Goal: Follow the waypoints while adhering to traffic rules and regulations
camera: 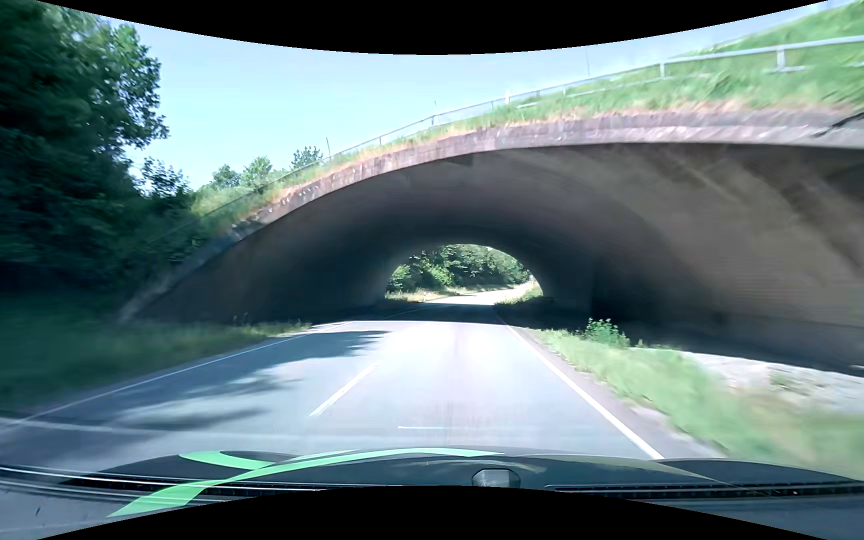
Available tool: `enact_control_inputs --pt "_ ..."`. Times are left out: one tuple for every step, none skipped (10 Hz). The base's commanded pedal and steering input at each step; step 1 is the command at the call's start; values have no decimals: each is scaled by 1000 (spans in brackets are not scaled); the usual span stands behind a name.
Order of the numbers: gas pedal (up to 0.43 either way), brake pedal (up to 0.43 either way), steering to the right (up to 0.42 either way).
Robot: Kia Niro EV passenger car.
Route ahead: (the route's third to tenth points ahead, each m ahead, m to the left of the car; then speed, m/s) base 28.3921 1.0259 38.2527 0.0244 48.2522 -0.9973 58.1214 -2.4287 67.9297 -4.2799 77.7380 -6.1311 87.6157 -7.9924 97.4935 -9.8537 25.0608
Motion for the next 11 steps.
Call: enact_control_inputs --pt "240 0 8" --pt "240 0 8" --pt "240 0 8" --pt "240 0 8" --pt "240 0 8" --pt "240 0 8" --pt "228 0 8" --pt "209 0 8" --pt "177 0 8" --pt "169 0 8" --pt "169 0 8"
